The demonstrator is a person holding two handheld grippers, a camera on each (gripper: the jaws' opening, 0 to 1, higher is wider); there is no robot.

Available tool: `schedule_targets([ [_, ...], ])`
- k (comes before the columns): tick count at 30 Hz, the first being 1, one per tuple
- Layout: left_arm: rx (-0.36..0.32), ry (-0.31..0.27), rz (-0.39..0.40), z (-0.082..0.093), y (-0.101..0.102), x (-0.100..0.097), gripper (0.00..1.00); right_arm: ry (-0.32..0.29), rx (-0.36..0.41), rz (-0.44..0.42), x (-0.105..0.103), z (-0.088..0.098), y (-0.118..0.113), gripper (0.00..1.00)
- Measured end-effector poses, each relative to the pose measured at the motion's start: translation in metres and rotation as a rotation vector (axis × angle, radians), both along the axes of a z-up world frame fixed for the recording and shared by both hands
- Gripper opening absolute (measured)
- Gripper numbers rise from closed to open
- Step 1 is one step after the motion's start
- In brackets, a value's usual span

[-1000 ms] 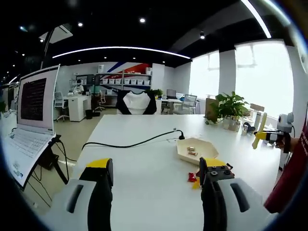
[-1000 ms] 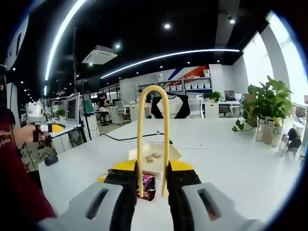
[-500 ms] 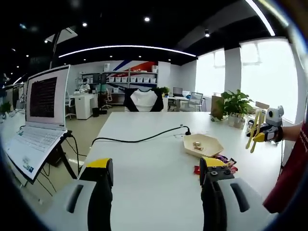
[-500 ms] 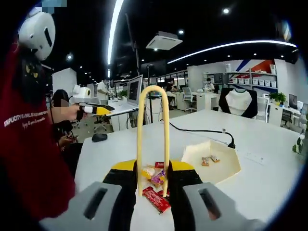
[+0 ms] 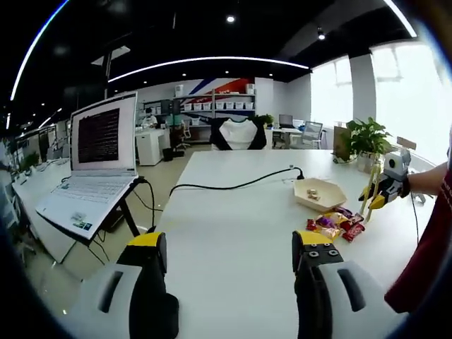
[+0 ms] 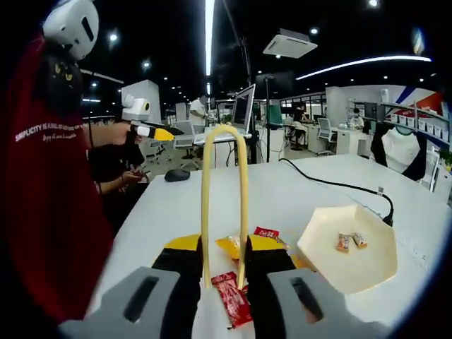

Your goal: Place the target food into the container with the food tongs after gripping and lifting it, then release it inside without dropping or visibly crushing the food.

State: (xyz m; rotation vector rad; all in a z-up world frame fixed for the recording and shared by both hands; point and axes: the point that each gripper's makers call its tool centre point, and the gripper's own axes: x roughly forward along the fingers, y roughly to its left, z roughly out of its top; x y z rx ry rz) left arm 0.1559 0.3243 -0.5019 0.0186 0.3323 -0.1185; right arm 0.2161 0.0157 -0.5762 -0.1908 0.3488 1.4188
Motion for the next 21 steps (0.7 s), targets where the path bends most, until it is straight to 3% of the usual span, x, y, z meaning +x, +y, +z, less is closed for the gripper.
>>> schedule_targets([
  [5,0.016,0.005,0.026,0.005,0.007,-0.012,0.78,0.013,-0.010,0.044,0.000,-0.011,0.002,0.19],
  [12,0.022,0.010,0.036,0.007,0.005,-0.014,0.78,0.037,-0.052,0.053,0.002,-0.036,-0.003,0.20],
  [13,0.024,0.011,0.033,0.007,0.004,-0.013,0.78,0.033,-0.051,0.053,0.003,-0.037,-0.004,0.20],
  [14,0.025,0.010,0.028,0.007,0.002,-0.013,0.78,0.068,-0.012,0.041,0.003,-0.032,-0.004,0.20],
  [21,0.044,0.003,-0.016,0.011,-0.012,-0.004,0.78,0.011,-0.021,0.063,0.001,-0.034,-0.007,0.20],
])
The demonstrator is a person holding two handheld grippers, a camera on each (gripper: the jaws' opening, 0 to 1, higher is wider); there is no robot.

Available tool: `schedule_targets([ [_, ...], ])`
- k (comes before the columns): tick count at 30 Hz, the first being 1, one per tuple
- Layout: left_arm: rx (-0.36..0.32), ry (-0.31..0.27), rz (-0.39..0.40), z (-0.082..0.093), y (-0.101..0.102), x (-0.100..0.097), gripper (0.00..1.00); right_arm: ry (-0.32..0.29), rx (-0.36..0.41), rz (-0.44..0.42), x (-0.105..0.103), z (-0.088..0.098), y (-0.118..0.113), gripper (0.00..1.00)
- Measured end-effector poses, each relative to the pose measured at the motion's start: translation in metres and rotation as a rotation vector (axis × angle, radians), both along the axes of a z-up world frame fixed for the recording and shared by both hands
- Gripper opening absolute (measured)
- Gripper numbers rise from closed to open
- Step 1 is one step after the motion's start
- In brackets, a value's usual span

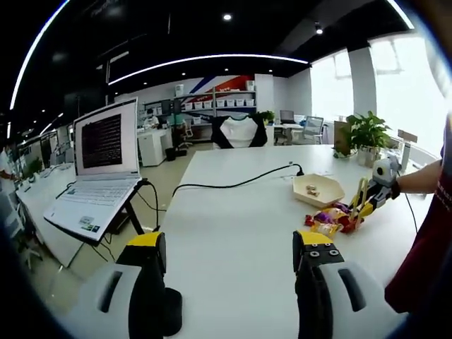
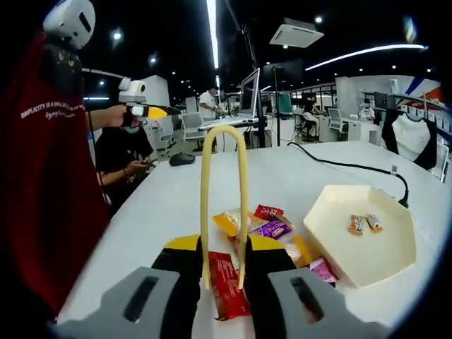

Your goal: Place the target food into the container with the food tongs after gripping and lifting it, then release it inside without dropping or visibly crushing the food.

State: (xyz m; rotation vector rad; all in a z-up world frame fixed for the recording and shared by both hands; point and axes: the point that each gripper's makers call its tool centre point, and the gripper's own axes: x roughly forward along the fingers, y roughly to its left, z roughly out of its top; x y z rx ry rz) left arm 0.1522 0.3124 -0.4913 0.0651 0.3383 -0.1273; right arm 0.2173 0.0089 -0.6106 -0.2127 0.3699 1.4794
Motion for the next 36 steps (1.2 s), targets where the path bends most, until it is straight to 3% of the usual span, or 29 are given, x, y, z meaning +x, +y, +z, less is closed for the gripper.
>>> schedule_targets([
  [5,0.000,0.002,-0.012,-0.002,-0.003,0.002,0.78,-0.042,-0.004,-0.045,0.002,-0.003,-0.005,0.20],
  [7,0.000,0.012,-0.018,-0.004,-0.005,0.002,0.78,-0.065,-0.086,-0.051,0.001,-0.019,-0.013,0.20],
  [8,0.002,0.014,-0.020,-0.005,-0.005,0.002,0.78,-0.108,-0.007,-0.043,-0.002,-0.012,-0.007,0.19],
  [9,0.003,0.016,-0.025,-0.005,-0.007,0.003,0.78,-0.040,-0.009,-0.091,-0.003,-0.006,-0.010,0.18],
  [10,0.003,0.016,-0.028,-0.004,-0.008,0.003,0.78,-0.085,-0.013,-0.132,0.008,-0.006,-0.013,0.17],
  [11,0.005,0.014,-0.032,-0.004,-0.009,0.004,0.78,0.019,0.038,-0.211,0.011,-0.003,-0.013,0.17],
  [16,0.002,0.010,-0.044,-0.004,-0.013,0.010,0.78,0.098,0.056,-0.302,0.016,-0.010,-0.019,0.15],
  [17,0.000,0.009,-0.048,-0.004,-0.015,0.011,0.77,0.081,0.051,-0.306,0.014,-0.006,-0.021,0.15],
  [19,-0.007,0.008,-0.055,-0.006,-0.017,0.014,0.77,0.115,0.121,-0.323,0.019,0.008,-0.028,0.16],
  [20,-0.011,0.006,-0.060,-0.007,-0.020,0.016,0.77,0.024,0.107,-0.358,0.024,0.025,-0.026,0.16],
  [22,-0.023,0.005,-0.072,-0.011,-0.024,0.021,0.77,0.043,0.204,-0.393,0.026,0.062,-0.023,0.16],
  [26,-0.046,-0.003,-0.104,-0.014,-0.036,0.032,0.77,-0.055,0.278,-0.502,0.059,0.113,-0.032,0.16],
  [30,-0.059,-0.013,-0.128,-0.014,-0.044,0.039,0.77,-0.099,0.299,-0.634,0.097,0.127,-0.044,0.16],
  [31,-0.062,-0.018,-0.134,-0.014,-0.045,0.041,0.77,-0.136,0.282,-0.687,0.110,0.127,-0.049,0.16],
  [36,-0.064,-0.030,-0.130,-0.012,-0.040,0.040,0.77,-0.136,0.258,-0.824,0.147,0.115,-0.060,0.17],
])
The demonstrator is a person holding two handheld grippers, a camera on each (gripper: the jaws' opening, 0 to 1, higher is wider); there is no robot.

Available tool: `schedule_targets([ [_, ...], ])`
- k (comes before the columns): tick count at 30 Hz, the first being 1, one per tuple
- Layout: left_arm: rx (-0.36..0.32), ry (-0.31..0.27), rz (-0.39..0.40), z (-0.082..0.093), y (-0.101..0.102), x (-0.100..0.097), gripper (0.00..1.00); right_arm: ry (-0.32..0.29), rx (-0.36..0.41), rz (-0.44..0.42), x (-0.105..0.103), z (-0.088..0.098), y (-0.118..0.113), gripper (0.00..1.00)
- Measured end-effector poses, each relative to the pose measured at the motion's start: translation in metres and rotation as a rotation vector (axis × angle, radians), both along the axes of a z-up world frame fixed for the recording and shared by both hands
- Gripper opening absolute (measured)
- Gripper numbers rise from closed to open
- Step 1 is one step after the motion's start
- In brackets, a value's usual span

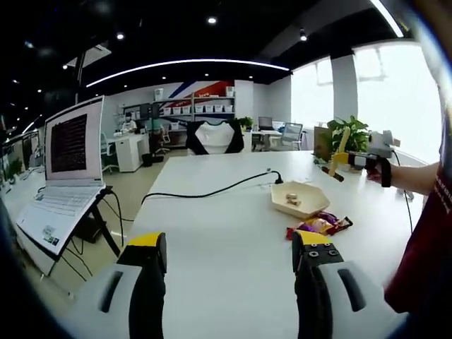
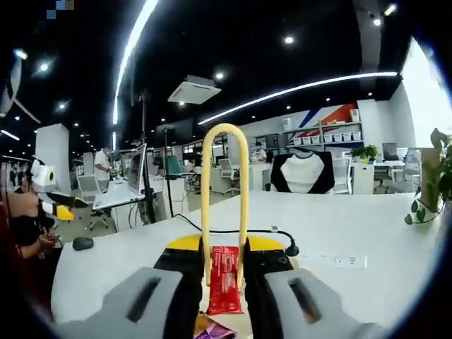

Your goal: Place the target food into the container with the food tongs after gripping and lifting it, then release it inside without dropping or visibly crushing the food.

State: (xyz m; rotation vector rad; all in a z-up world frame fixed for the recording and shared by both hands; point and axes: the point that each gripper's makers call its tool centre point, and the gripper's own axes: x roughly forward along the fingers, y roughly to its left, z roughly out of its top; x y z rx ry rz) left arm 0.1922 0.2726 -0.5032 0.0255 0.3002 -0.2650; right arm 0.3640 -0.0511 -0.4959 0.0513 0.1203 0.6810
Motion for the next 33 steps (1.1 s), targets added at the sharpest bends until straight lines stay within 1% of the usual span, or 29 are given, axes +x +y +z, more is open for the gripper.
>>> schedule_targets([
  [1,-0.001,0.001,0.007,0.000,0.003,-0.001,0.77,0.013,0.013,-0.050,0.012,-0.006,-0.004,0.17],
  [2,-0.001,0.002,0.011,-0.001,0.006,-0.002,0.77,0.004,-0.014,-0.078,0.018,-0.010,-0.008,0.17],
  [3,-0.003,0.003,0.018,-0.001,0.009,-0.003,0.77,-0.006,-0.019,-0.096,0.023,-0.011,-0.010,0.18],
  [4,-0.003,0.003,0.021,-0.001,0.010,-0.003,0.77,-0.002,-0.008,-0.104,0.026,-0.012,-0.012,0.19],
  [5,-0.005,0.002,0.027,-0.001,0.013,-0.004,0.77,0.012,0.059,-0.111,0.028,-0.007,-0.013,0.21],
  [6,-0.005,0.000,0.031,0.000,0.015,-0.005,0.77,0.000,0.065,-0.112,0.028,-0.002,-0.015,0.21],
  [7,-0.006,-0.001,0.033,0.000,0.016,-0.005,0.77,-0.007,0.047,-0.110,0.027,0.000,-0.016,0.21],
  [9,-0.012,-0.003,0.036,-0.001,0.017,-0.004,0.77,-0.011,0.041,-0.102,0.024,0.006,-0.017,0.21],
  [11,-0.014,-0.001,0.034,-0.003,0.016,-0.003,0.77,-0.012,0.028,-0.094,0.019,0.009,-0.017,0.21],
  [14,-0.020,-0.002,0.021,-0.003,0.011,0.001,0.77,-0.011,0.000,-0.099,0.009,0.013,-0.022,0.21],
  [17,-0.022,-0.006,0.002,-0.003,0.005,0.004,0.77,-0.024,-0.038,-0.098,-0.006,0.020,-0.028,0.21],
  [21,-0.023,-0.009,-0.023,-0.002,-0.002,0.010,0.77,-0.021,-0.044,-0.111,-0.025,0.032,-0.041,0.21],
  [23,-0.022,-0.011,-0.034,-0.002,-0.004,0.013,0.77,-0.017,-0.047,-0.126,-0.031,0.034,-0.047,0.21],
  [24,-0.022,-0.013,-0.045,-0.001,-0.007,0.017,0.77,-0.003,-0.033,-0.151,-0.039,0.036,-0.056,0.22],
  [26,-0.022,-0.017,-0.054,0.000,-0.010,0.020,0.77,0.006,-0.027,-0.180,-0.045,0.036,-0.065,0.22],
  [27,-0.023,-0.023,-0.063,0.002,-0.013,0.025,0.77,0.005,-0.029,-0.211,-0.051,0.037,-0.074,0.22],
  [30,-0.030,-0.031,-0.083,0.004,-0.019,0.032,0.77,0.029,0.020,-0.305,-0.067,0.037,-0.101,0.23],
  [33,-0.032,-0.032,-0.104,0.004,-0.025,0.037,0.77,0.048,0.058,-0.362,-0.085,0.033,-0.120,0.23],
])
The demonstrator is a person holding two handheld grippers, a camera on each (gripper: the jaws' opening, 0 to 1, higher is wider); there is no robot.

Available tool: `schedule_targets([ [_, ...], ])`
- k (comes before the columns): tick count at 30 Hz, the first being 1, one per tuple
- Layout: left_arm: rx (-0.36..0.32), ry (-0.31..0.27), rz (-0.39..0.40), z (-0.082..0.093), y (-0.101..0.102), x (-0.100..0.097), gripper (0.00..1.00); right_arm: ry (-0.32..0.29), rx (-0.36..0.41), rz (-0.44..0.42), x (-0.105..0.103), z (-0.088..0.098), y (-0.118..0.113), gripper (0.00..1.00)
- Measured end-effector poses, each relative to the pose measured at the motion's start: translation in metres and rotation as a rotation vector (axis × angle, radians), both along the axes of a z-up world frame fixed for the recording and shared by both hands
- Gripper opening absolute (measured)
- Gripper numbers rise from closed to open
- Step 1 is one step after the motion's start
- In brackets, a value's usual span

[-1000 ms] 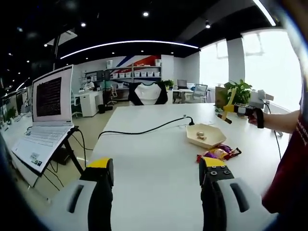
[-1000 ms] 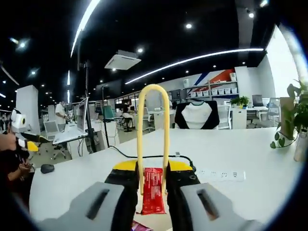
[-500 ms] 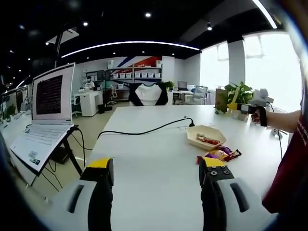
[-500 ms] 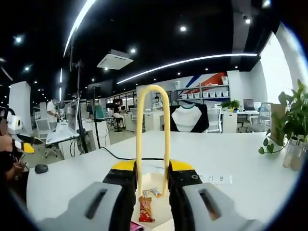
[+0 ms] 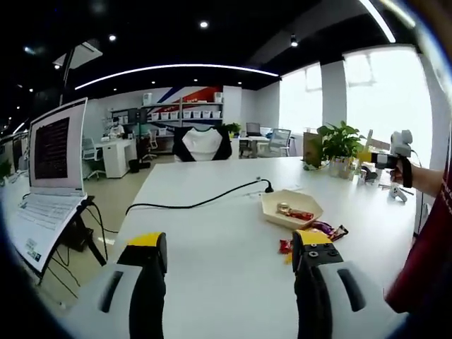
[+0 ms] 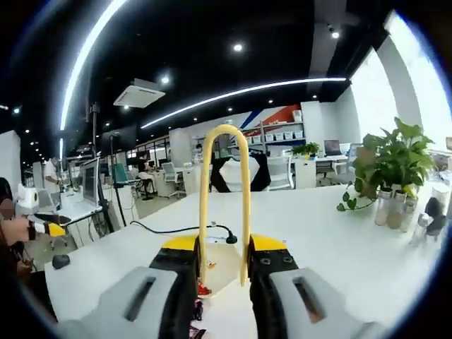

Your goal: Place the target food into the container with the food tongs after gripping and lifting it, then release it inside without dropping or visibly crushing the food.

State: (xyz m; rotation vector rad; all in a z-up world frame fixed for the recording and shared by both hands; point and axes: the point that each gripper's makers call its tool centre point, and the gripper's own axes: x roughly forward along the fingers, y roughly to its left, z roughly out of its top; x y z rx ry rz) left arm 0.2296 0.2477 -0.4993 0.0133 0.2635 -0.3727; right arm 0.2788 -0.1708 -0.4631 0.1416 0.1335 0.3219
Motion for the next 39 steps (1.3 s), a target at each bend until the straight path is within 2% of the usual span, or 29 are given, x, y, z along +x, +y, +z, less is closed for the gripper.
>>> schedule_targets([
  [2,-0.002,-0.002,-0.013,0.001,-0.004,0.002,0.77,0.001,-0.011,-0.017,-0.010,-0.004,-0.008,0.23],
  [4,-0.003,-0.001,-0.027,0.001,-0.007,0.005,0.77,0.004,-0.087,-0.054,-0.025,-0.013,-0.022,0.23],
  [6,-0.010,-0.002,-0.036,0.002,-0.010,0.007,0.76,0.020,-0.064,-0.048,-0.039,-0.019,-0.025,0.23],
  [9,-0.036,-0.009,-0.042,0.005,-0.011,0.010,0.76,0.030,-0.087,-0.061,-0.053,-0.029,-0.031,0.23],
  [13,-0.045,-0.005,-0.046,0.005,-0.011,0.013,0.76,0.052,-0.102,-0.077,-0.061,-0.041,-0.037,0.23],
  [17,-0.041,-0.007,-0.053,0.008,-0.011,0.016,0.76,0.041,-0.077,-0.065,-0.061,-0.039,-0.031,0.23],
  [19,-0.046,-0.015,-0.056,0.010,-0.011,0.017,0.76,0.026,-0.089,-0.026,-0.059,-0.036,-0.023,0.23],
  [23,-0.040,-0.014,-0.061,0.010,-0.011,0.017,0.76,0.003,-0.117,0.155,-0.056,-0.031,0.011,0.23],
  [26,-0.039,-0.009,-0.053,0.008,-0.007,0.014,0.76,0.006,-0.096,0.308,-0.055,-0.028,0.040,0.23],
  [28,-0.039,-0.008,-0.049,0.007,-0.005,0.010,0.76,0.002,-0.126,0.396,-0.052,-0.030,0.054,0.23],
  [31,-0.032,-0.001,-0.035,0.005,0.001,0.006,0.76,0.002,-0.181,0.505,-0.045,-0.039,0.069,0.23],
  [33,-0.032,0.002,-0.022,0.004,0.005,0.004,0.76,0.031,-0.135,0.598,-0.045,-0.046,0.082,0.22],
  [39,-0.024,0.007,0.025,0.004,0.019,-0.006,0.77,0.055,-0.181,0.722,-0.033,-0.069,0.101,0.23],
])
